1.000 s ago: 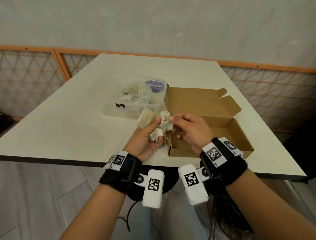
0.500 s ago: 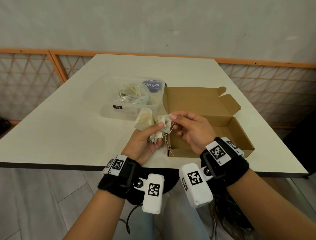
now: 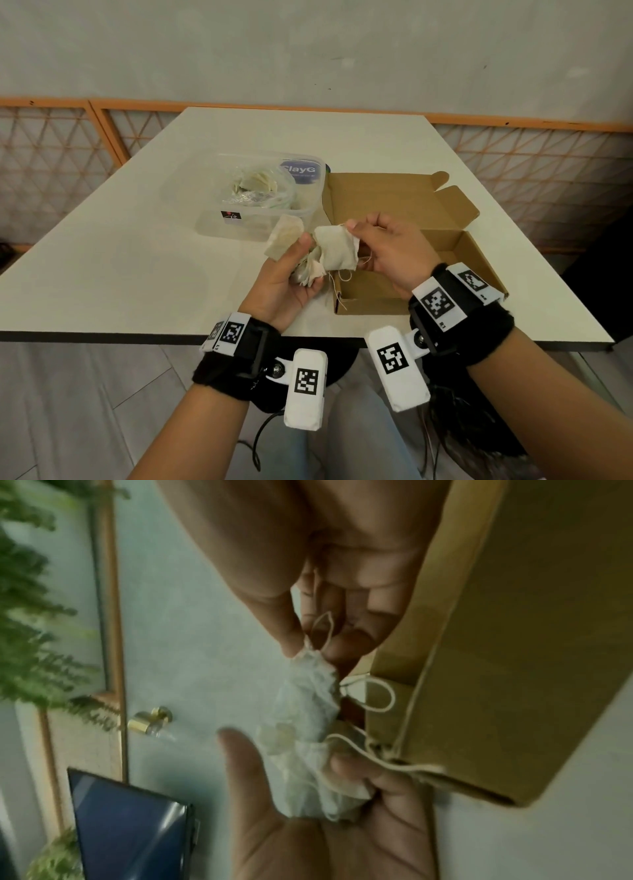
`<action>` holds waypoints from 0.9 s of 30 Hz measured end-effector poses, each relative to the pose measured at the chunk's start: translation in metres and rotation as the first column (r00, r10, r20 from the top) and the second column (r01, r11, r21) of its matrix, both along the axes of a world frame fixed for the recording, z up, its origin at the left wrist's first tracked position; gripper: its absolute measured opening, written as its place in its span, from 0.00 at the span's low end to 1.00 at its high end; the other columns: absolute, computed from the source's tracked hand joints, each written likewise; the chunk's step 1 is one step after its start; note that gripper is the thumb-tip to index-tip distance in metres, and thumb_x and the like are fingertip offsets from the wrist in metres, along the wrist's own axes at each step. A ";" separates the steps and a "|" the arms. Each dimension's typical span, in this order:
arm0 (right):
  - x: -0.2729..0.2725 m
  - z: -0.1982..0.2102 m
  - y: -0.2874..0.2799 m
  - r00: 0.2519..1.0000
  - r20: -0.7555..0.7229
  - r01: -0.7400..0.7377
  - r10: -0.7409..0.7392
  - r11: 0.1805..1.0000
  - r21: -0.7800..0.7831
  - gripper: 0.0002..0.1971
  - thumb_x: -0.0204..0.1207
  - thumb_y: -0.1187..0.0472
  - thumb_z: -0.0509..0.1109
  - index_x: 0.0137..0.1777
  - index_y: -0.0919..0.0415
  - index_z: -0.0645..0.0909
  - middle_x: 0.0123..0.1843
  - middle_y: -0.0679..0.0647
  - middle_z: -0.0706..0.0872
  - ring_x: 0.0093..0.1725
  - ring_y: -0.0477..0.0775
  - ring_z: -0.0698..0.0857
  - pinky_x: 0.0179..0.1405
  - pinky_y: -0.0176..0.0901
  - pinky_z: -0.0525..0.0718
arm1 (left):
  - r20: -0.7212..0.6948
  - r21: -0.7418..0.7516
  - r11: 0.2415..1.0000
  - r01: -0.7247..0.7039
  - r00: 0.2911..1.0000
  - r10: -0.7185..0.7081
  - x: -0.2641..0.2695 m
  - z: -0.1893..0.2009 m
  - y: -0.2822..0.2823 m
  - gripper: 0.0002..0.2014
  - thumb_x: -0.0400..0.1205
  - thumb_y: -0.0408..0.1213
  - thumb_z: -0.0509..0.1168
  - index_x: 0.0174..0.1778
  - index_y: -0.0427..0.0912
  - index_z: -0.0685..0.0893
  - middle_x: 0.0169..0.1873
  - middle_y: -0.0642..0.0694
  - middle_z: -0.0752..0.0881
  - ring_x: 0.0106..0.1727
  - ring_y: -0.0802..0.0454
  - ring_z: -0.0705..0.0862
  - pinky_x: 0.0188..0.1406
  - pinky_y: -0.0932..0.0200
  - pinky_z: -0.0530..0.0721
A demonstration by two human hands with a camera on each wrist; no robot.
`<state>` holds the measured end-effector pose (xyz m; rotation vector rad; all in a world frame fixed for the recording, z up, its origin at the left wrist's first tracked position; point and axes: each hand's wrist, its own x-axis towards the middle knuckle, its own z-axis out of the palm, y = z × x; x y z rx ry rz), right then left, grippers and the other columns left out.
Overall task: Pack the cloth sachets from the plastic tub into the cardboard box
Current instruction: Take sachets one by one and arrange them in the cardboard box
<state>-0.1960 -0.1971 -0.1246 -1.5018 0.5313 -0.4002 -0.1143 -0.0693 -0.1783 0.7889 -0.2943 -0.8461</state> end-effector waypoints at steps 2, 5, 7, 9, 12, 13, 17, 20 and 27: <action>0.001 0.001 0.004 1.000 -0.004 -0.028 0.028 0.999 -0.024 0.08 0.76 0.60 0.70 0.36 0.57 0.76 0.43 0.62 0.85 0.41 0.63 0.81 0.44 0.57 0.82 | 0.055 0.047 0.998 -0.032 0.998 0.030 -0.002 0.001 -0.001 0.24 0.66 0.38 0.79 0.57 0.39 0.82 0.46 0.41 0.85 0.41 0.51 0.84 0.30 0.64 0.82; 0.000 0.002 0.006 0.997 -0.001 -0.080 0.081 0.997 0.020 0.04 0.73 0.61 0.73 0.43 0.59 0.80 0.43 0.61 0.85 0.40 0.58 0.82 0.43 0.51 0.84 | 0.038 0.057 0.995 -0.079 0.996 0.077 -0.003 0.001 0.000 0.17 0.70 0.28 0.73 0.55 0.38 0.83 0.43 0.42 0.85 0.37 0.53 0.84 0.26 0.67 0.80; -0.001 0.000 0.005 0.990 -0.058 -0.129 0.128 0.992 -0.005 0.05 0.71 0.62 0.75 0.45 0.60 0.83 0.38 0.56 0.85 0.34 0.50 0.80 0.35 0.39 0.80 | 0.002 0.037 0.994 -0.103 0.995 0.103 -0.002 0.001 0.000 0.16 0.71 0.29 0.70 0.55 0.38 0.83 0.42 0.43 0.86 0.36 0.55 0.84 0.24 0.68 0.78; -0.003 0.001 0.002 0.985 -0.104 -0.142 0.139 0.990 -0.025 0.02 0.70 0.64 0.75 0.41 0.59 0.84 0.32 0.52 0.84 0.30 0.46 0.79 0.33 0.36 0.77 | -0.002 0.039 0.991 -0.125 0.992 0.125 -0.002 0.002 0.000 0.17 0.70 0.29 0.70 0.56 0.37 0.83 0.42 0.43 0.86 0.36 0.55 0.84 0.24 0.68 0.78; -0.007 0.008 -0.011 0.992 -0.094 -0.082 0.080 0.996 -0.018 0.03 0.73 0.63 0.72 0.39 0.57 0.85 0.33 0.50 0.88 0.32 0.44 0.82 0.38 0.36 0.80 | -0.016 0.058 0.980 -0.189 0.982 0.190 -0.002 0.001 -0.001 0.11 0.72 0.27 0.69 0.50 0.40 0.82 0.39 0.45 0.86 0.34 0.57 0.84 0.23 0.68 0.78; -0.008 0.011 -0.016 0.996 -0.069 -0.049 0.047 0.999 -0.025 0.03 0.74 0.63 0.72 0.39 0.56 0.84 0.35 0.50 0.88 0.34 0.45 0.83 0.38 0.37 0.80 | -0.020 0.061 0.976 -0.210 0.977 0.212 -0.002 0.001 -0.001 0.10 0.74 0.27 0.69 0.49 0.41 0.82 0.39 0.46 0.86 0.34 0.57 0.84 0.23 0.68 0.78; -0.007 0.019 -0.021 0.992 -0.105 -0.080 0.064 0.985 -0.154 0.07 0.72 0.56 0.74 0.49 0.53 0.83 0.45 0.49 0.88 0.45 0.48 0.85 0.46 0.42 0.83 | 0.009 0.081 0.970 -0.231 0.973 0.231 -0.002 0.001 -0.002 0.08 0.75 0.27 0.69 0.47 0.42 0.82 0.39 0.46 0.86 0.35 0.57 0.84 0.23 0.67 0.78; -0.001 0.014 -0.008 0.932 -0.302 -0.282 0.201 0.925 -0.254 0.18 0.71 0.53 0.74 0.60 0.53 0.77 0.52 0.49 0.85 0.49 0.46 0.85 0.45 0.37 0.83 | 0.025 0.061 0.984 -0.169 0.986 0.167 -0.005 0.004 0.000 0.13 0.70 0.31 0.71 0.50 0.39 0.83 0.41 0.44 0.86 0.36 0.56 0.84 0.23 0.68 0.78; 0.001 0.012 -0.018 0.970 -0.198 -0.147 0.143 0.989 -0.006 0.03 0.72 0.61 0.73 0.41 0.56 0.81 0.38 0.52 0.87 0.35 0.47 0.81 0.30 0.33 0.76 | -0.092 0.043 0.992 -0.116 0.989 0.119 -0.003 0.007 0.004 0.10 0.70 0.31 0.69 0.47 0.39 0.82 0.34 0.45 0.85 0.31 0.58 0.81 0.19 0.71 0.76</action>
